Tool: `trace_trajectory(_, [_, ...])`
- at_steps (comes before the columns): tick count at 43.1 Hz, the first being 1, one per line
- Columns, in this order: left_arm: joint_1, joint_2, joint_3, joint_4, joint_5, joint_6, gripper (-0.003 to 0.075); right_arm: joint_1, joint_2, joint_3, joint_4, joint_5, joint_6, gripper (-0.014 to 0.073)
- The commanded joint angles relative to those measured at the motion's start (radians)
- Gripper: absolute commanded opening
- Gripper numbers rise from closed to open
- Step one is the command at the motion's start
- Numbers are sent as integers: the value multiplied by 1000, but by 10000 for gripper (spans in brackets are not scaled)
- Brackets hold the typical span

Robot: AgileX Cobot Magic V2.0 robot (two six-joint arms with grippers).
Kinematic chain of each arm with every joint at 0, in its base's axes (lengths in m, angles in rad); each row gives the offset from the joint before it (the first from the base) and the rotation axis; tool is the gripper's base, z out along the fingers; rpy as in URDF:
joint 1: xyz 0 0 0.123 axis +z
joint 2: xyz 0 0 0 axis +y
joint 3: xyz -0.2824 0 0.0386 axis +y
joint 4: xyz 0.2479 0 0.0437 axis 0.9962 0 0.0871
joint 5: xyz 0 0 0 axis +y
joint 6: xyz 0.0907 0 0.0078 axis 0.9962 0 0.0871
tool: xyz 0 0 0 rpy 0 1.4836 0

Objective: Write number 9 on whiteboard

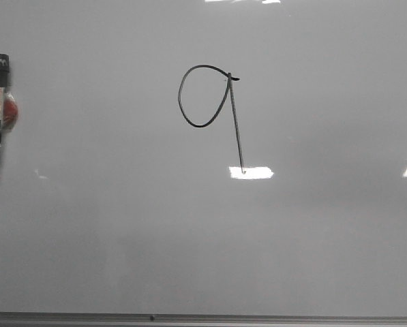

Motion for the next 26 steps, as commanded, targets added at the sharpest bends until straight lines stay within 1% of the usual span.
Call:
trace_trajectory(1, [35, -49, 11, 142, -77, -136, -19, -7, 8, -25, 41, -43, -4, -69])
trace_trajectory(3, [66, -80, 35, 176, -77, -166, -19, -7, 8, -25, 41, -43, -4, -69])
trace_trajectory(7, [133, -146, 89, 202, -77, -168, -19, -7, 8, -25, 41, -42, -4, -69])
trace_trajectory(12, [178, -210, 147, 243, -77, -168, -19, -7, 8, -25, 41, -42, -4, -69])
trace_trajectory(17, [186, -228, 187, 267, -81, -168, -19, -7, 8, -25, 41, -39, -4, -69])
trace_trajectory(19, [186, -230, 187, 267, -49, -168, -19, -7, 8, -25, 41, -40, -4, -69])
trace_trajectory(26, [186, -230, 187, 267, -47, -168, -19, -7, 9, -25, 41, -39, -4, -69])
